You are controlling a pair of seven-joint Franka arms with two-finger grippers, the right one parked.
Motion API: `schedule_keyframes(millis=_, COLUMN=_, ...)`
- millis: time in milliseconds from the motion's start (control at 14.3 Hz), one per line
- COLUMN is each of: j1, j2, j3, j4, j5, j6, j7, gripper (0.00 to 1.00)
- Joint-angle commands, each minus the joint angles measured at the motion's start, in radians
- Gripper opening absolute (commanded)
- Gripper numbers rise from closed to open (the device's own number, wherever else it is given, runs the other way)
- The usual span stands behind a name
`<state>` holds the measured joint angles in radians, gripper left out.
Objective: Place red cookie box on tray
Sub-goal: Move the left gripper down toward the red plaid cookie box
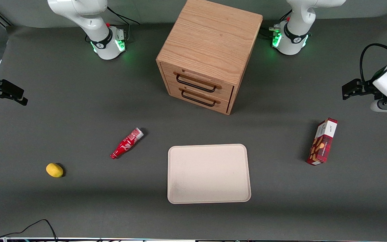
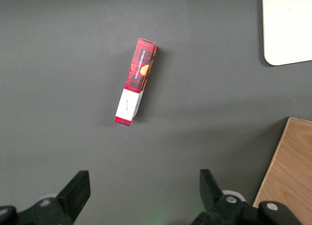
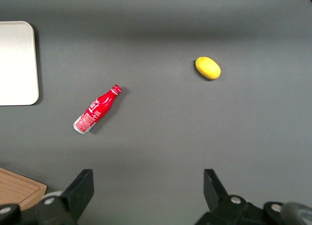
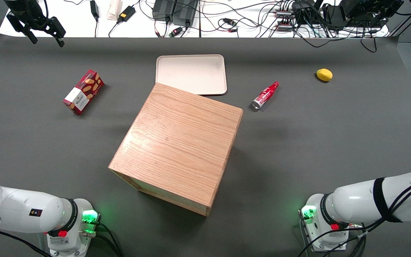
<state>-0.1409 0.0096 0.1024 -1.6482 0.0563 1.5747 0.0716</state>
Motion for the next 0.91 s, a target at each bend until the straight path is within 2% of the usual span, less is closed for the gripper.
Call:
schedule_keyframes(millis=0, j1=-0.016, j2=0.012, j3=0.014, j4=0.037, j5=0.004, j6=-0.028, j7=-0.013, gripper=1.0)
schedule_keyframes(millis=490, j1=-0.011, j2=0.044, j3=0.017, j4=0.031, j5=0.008, j6=-0.002, j7=-0.007, gripper=1.0)
schedule_keyframes(millis=839, j1=0.017, j2=0.153, j3=0.019, j4=0.027, j5=0.014, j6=0.099, j7=0.064, gripper=1.0)
